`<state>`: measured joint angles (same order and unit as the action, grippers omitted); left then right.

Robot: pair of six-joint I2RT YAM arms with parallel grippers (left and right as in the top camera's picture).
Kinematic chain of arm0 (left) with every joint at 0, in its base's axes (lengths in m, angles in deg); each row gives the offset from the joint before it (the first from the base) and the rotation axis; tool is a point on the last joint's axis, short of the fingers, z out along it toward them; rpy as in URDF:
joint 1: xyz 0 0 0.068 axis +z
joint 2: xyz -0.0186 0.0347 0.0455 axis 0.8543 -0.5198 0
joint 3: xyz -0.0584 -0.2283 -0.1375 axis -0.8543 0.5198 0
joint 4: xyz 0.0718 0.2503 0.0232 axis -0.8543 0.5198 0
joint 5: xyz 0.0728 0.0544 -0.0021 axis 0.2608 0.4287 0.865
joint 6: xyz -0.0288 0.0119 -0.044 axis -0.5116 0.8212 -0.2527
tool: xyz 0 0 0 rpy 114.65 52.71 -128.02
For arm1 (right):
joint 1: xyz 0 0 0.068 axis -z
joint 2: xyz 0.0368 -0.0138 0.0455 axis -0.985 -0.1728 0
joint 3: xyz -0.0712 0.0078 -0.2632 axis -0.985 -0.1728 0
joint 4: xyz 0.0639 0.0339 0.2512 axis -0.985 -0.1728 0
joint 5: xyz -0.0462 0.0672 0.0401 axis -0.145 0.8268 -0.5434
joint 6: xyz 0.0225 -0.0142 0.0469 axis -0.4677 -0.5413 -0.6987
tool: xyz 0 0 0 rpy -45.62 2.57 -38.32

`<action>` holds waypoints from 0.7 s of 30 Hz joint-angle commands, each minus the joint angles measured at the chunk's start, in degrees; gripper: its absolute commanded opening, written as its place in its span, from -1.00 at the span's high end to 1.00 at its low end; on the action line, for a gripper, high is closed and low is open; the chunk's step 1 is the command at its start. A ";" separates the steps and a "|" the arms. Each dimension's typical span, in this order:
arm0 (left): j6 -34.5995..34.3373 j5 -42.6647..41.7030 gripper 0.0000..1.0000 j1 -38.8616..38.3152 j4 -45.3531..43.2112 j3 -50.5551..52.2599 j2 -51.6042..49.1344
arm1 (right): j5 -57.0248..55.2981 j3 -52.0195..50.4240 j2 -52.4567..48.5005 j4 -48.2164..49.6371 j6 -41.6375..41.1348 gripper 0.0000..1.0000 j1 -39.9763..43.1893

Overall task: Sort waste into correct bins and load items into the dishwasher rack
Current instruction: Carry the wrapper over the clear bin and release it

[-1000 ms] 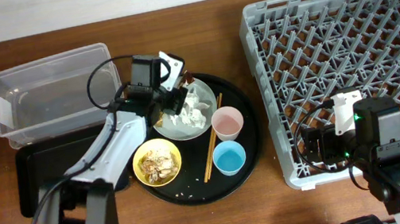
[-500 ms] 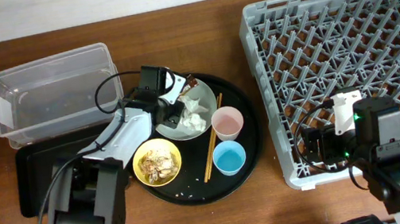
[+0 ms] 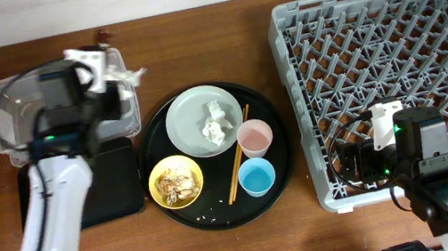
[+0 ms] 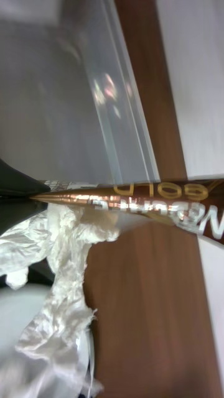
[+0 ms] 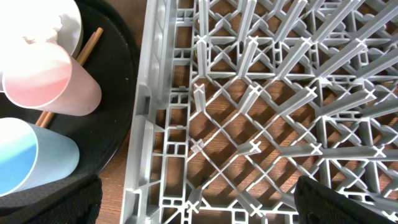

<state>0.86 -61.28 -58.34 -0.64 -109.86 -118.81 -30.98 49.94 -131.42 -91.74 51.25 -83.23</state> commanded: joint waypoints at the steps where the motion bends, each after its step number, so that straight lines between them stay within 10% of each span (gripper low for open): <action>1: -0.70 0.31 1.00 6.56 -0.83 -0.61 -1.22 | 0.35 1.25 0.02 0.00 -0.61 -0.97 0.26; 5: -0.72 0.28 0.73 9.27 -6.60 -0.61 -7.30 | 0.35 1.25 0.02 -0.02 -0.61 -0.97 0.26; 8: -0.74 0.24 0.16 9.20 -8.39 -0.63 -8.13 | 0.35 1.25 0.02 -0.02 -0.61 -0.97 0.26; 14: -0.74 -17.49 -0.04 5.90 -3.98 -0.63 -8.09 | 0.35 1.25 0.00 0.00 -0.61 -0.97 0.26; 21: -0.68 -17.94 -0.29 -15.85 0.79 -0.57 -12.04 | 0.35 1.25 0.00 -0.02 -0.61 -0.97 0.26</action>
<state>-0.19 -78.31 -68.73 0.24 -109.99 -127.51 -30.98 49.94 -131.49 -91.76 51.25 -83.23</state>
